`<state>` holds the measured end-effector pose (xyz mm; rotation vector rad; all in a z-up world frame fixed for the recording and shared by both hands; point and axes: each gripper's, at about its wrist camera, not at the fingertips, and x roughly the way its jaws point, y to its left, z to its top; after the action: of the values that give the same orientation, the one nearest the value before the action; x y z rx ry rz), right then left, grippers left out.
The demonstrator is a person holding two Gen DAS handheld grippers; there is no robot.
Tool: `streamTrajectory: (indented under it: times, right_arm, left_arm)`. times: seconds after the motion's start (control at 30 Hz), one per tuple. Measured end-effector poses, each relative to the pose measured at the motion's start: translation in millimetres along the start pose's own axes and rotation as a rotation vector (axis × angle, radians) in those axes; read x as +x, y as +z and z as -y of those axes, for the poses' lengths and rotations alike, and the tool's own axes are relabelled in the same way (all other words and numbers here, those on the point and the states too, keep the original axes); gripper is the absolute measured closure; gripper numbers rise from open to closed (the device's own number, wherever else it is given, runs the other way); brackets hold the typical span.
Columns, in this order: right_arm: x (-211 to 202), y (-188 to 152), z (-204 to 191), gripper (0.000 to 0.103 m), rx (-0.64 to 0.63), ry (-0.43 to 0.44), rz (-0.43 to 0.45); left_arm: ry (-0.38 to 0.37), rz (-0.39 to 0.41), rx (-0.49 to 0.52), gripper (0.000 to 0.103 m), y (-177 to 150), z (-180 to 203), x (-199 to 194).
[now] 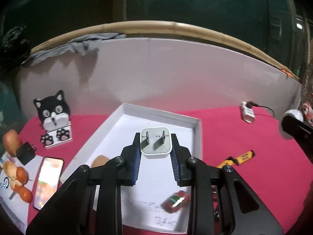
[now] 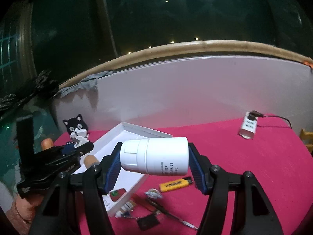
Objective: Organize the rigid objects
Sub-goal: 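Place the white charger in the tray with the left tool while the right tool drops the pill bottle there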
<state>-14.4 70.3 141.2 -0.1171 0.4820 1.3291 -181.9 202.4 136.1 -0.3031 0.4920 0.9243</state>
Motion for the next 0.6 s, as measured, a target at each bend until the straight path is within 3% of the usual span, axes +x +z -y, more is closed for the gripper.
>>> streamTrajectory:
  times: [0.23,0.6]
  right_arm:
    - [39,4,-30,0.039,-0.053,0.044,-0.057]
    - [132,-25,-67,0.039,-0.092,0.086,-0.247]
  left_arm:
    - [0.076,-0.047,-0.037,0.076,-4,-32,30]
    - [0.098,-0.167,-0.099,0.076,-8,-66,90]
